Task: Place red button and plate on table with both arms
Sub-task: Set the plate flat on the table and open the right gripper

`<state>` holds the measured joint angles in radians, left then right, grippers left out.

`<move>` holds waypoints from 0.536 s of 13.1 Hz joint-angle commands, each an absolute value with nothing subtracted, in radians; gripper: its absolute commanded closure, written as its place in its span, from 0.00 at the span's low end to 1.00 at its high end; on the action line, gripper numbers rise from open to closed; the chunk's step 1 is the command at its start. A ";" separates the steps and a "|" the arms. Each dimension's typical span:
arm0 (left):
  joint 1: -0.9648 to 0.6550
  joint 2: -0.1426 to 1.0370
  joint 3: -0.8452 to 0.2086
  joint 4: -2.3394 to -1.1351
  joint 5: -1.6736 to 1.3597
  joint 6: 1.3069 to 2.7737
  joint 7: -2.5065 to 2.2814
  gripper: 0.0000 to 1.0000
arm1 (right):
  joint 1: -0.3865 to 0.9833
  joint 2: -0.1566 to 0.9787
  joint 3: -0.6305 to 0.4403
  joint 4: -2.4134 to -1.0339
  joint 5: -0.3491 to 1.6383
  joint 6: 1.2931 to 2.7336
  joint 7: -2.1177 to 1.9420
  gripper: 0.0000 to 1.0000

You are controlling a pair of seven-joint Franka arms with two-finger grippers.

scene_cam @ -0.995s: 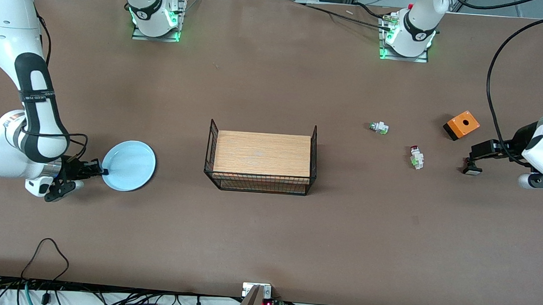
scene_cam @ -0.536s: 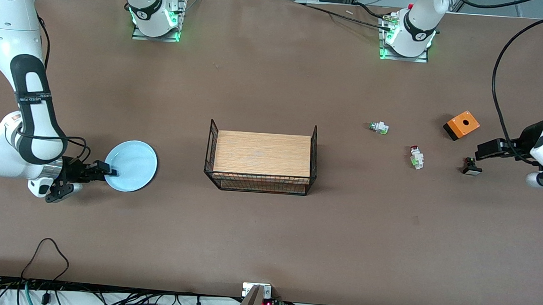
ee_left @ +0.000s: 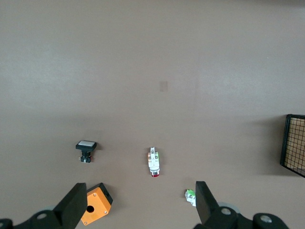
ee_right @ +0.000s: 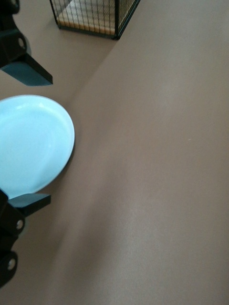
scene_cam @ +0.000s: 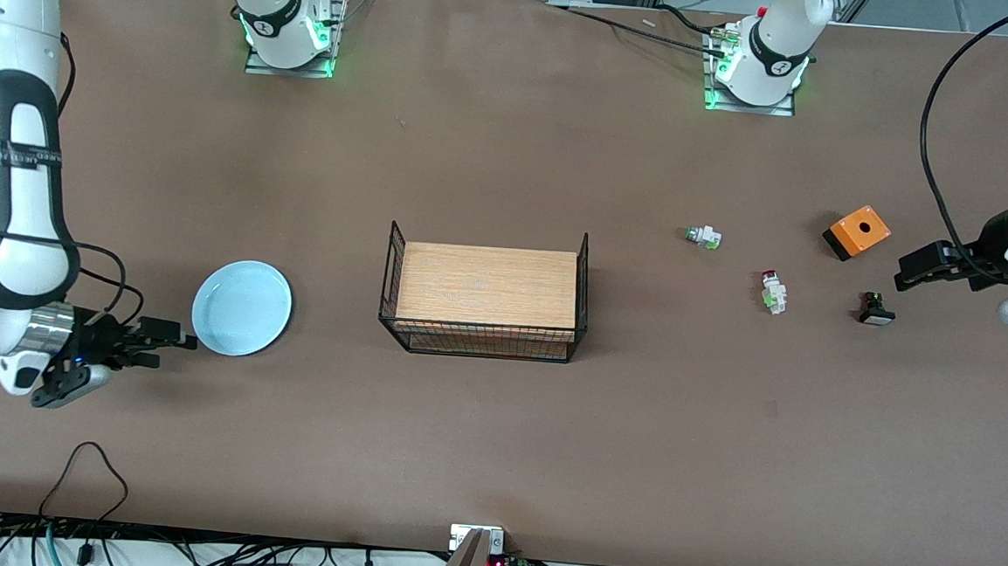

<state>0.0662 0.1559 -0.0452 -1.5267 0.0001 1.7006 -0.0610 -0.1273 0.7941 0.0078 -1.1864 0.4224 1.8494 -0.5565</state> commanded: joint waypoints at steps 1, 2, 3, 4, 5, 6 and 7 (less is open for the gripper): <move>0.077 0.115 -0.054 -1.526 -0.008 1.648 -0.046 0.00 | -0.071 0.781 0.002 -1.019 0.303 1.665 -0.331 0.00; 0.075 0.115 -0.054 -1.519 -0.008 1.646 -0.045 0.00 | -0.051 0.753 0.003 -1.002 0.251 1.601 -0.251 0.00; 0.077 0.114 -0.054 -1.519 -0.008 1.644 -0.040 0.00 | -0.029 0.699 0.003 -1.000 0.214 1.536 -0.182 0.00; 0.077 0.110 -0.054 -1.519 -0.009 1.640 -0.038 0.00 | -0.006 0.654 0.003 -1.000 0.175 1.484 -0.123 0.00; 0.078 0.109 -0.049 -1.519 -0.009 1.632 -0.040 0.00 | 0.018 0.616 0.008 -1.002 0.131 1.436 -0.080 0.00; 0.078 0.109 -0.045 -1.519 -0.008 1.599 -0.037 0.00 | 0.035 0.588 0.009 -1.005 0.092 1.424 -0.059 0.00; 0.078 0.107 -0.043 -1.519 -0.009 1.582 -0.040 0.00 | 0.061 0.574 0.009 -1.006 0.059 1.422 -0.063 0.00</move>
<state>0.0690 0.1202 -0.0441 -1.5221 0.0001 1.6247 -0.0604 0.0268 0.6121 0.0106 -0.9866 0.1204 1.4398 -0.0917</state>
